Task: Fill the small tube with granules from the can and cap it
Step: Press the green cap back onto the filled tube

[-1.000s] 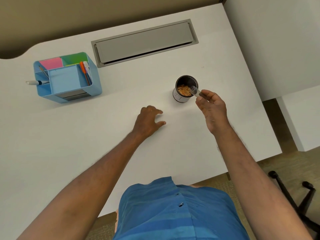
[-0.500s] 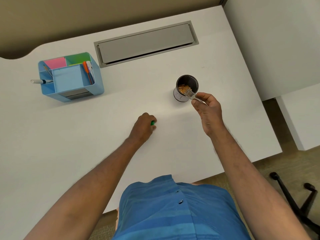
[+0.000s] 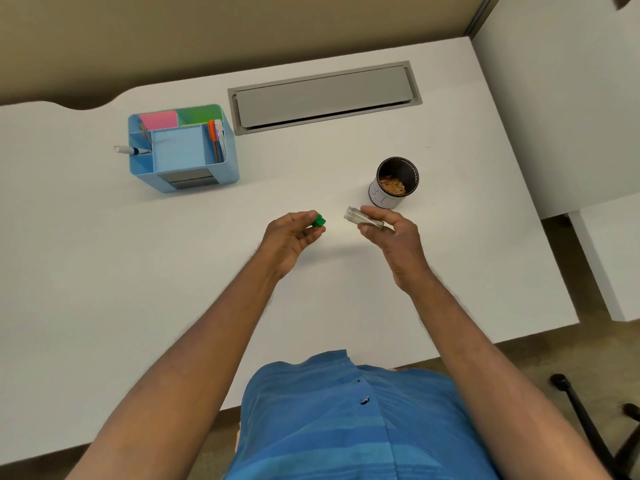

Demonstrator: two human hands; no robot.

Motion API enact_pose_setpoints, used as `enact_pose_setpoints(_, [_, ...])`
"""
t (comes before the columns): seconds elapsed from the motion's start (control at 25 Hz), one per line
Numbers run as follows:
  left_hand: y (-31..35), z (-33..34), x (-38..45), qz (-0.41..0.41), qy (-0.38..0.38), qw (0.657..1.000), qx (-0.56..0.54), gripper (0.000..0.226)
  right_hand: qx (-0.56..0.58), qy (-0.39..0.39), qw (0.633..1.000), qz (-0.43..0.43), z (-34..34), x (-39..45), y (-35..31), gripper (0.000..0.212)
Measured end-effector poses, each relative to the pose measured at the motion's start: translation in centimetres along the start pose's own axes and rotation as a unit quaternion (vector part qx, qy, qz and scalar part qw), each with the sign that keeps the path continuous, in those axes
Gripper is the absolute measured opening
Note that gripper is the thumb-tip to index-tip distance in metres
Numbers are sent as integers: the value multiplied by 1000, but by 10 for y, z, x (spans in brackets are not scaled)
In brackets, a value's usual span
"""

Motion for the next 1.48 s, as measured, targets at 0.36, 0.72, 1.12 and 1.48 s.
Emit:
enact_pose_setpoints(0.36, [18,-18,-36,30,-6,999,-29,11,-86,-35,992,-82,49,-24,0,34])
enact_pose_setpoints(0.72, [35,-38,-62,64,-49,995,-51,20,-78,-69,990,-92,74,-34,-5,37])
enact_pose_setpoints(1.12, [49,-50,-72,105,-88,990,28,29,-103,-99,981,-130,91,-36,-16,38])
enact_pose_setpoints(1.48, [55,-46,-73,152,-66,970,176,32,-133,-130,975,-122,84,-32,-20,37])
Point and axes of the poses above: each hand's wrist, its own x-axis towards the middle knuckle, its own z-axis out of the palm, y = z × x, the point moved 2 cm from there along x, towards the middle knuckle, and after that the axes turned 8 degrees about z, right-handed, at the moved point
